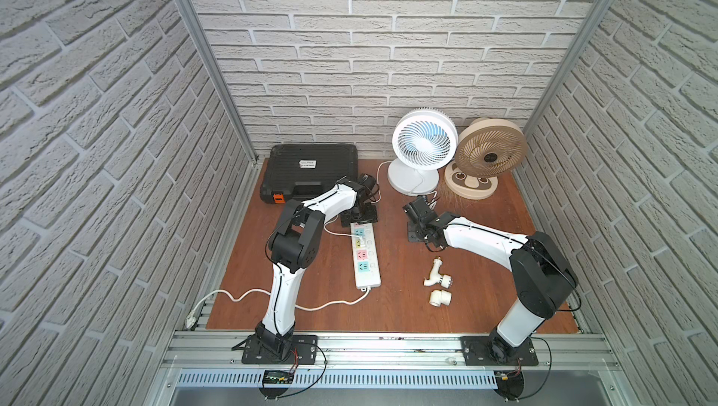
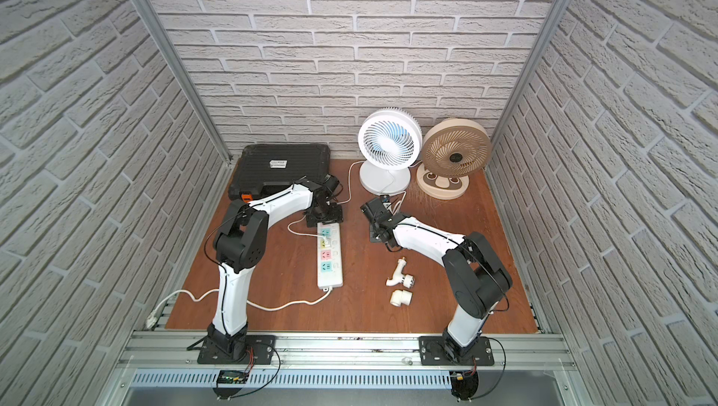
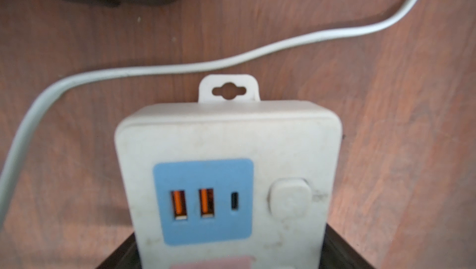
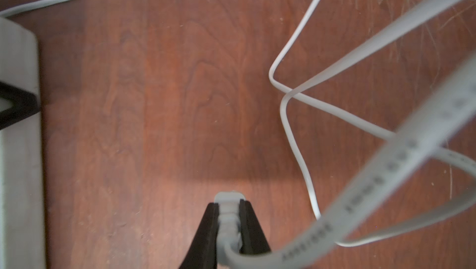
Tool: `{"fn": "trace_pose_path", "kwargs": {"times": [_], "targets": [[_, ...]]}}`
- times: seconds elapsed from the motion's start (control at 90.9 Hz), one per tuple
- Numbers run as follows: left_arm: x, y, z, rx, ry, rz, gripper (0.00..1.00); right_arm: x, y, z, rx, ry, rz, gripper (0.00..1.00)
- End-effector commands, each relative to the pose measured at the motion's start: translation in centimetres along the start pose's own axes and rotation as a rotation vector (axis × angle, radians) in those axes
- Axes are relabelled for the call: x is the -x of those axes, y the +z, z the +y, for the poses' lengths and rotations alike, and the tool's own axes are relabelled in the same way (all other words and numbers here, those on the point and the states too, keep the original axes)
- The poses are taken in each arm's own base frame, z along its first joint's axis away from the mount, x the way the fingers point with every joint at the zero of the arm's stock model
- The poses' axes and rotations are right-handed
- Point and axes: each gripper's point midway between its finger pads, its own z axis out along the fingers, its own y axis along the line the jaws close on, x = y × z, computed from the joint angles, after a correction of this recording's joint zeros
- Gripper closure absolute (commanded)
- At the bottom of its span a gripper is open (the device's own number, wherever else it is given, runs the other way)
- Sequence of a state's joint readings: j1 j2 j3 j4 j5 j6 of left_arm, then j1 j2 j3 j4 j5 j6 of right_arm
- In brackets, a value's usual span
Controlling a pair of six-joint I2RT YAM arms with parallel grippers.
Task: Unplug the desk fan from the power strip
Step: Place the plug at the center of the board.
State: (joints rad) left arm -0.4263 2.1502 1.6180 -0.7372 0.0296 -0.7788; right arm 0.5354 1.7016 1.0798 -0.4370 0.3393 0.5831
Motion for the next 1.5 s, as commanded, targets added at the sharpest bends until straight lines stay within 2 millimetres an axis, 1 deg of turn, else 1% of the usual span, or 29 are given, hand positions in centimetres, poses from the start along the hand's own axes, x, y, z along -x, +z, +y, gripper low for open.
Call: {"fn": "trace_pose_path", "kwargs": {"times": [0.0,0.132,0.264,0.473,0.528,0.583,0.638,0.814,0.891,0.979,1.144,1.265,1.408,1.485], "targets": [[-3.3,3.6,1.7,0.033,-0.003,0.134,1.00,0.8,1.0,-2.3,-0.010,0.034,0.000,0.97],[-3.4,3.6,1.7,0.033,-0.004,0.135,1.00,1.0,3.0,-5.5,-0.027,0.104,0.050,0.97],[-3.4,3.7,1.7,0.029,-0.003,0.134,1.00,1.3,4.1,-8.0,-0.031,0.155,0.082,0.97],[-3.5,3.9,1.6,0.026,-0.007,0.137,1.00,2.0,5.0,-11.7,-0.045,0.236,0.109,0.93],[-3.5,3.9,1.6,0.026,-0.009,0.138,1.00,2.2,5.0,-12.4,-0.048,0.248,0.114,0.91],[-3.5,3.9,1.6,0.025,-0.012,0.137,1.00,2.2,5.0,-12.9,-0.047,0.261,0.119,0.86],[-3.5,3.9,1.6,0.023,-0.015,0.137,1.00,2.3,5.0,-13.1,-0.039,0.266,0.121,0.80],[-3.6,4.0,1.6,0.028,-0.025,0.144,1.00,2.5,4.3,-13.0,-0.017,0.262,0.122,0.53],[-3.6,4.0,1.6,0.028,-0.029,0.144,1.00,2.8,3.6,-13.1,-0.013,0.258,0.110,0.45],[-3.6,4.0,1.7,0.034,-0.040,0.148,1.00,3.0,2.7,-13.1,-0.004,0.253,0.099,0.39],[-3.5,3.9,1.8,0.048,-0.041,0.149,1.00,3.1,0.9,-12.9,0.024,0.256,0.079,0.33],[-3.4,3.7,1.8,0.054,-0.035,0.147,1.00,2.5,-0.4,-13.0,0.035,0.258,0.071,0.30],[-3.4,3.7,1.8,0.058,-0.032,0.149,1.00,2.1,-2.3,-13.3,0.043,0.264,0.036,0.30],[-3.3,3.7,1.8,0.061,-0.031,0.149,1.00,2.0,-3.5,-13.0,0.056,0.261,0.012,0.31]]}}
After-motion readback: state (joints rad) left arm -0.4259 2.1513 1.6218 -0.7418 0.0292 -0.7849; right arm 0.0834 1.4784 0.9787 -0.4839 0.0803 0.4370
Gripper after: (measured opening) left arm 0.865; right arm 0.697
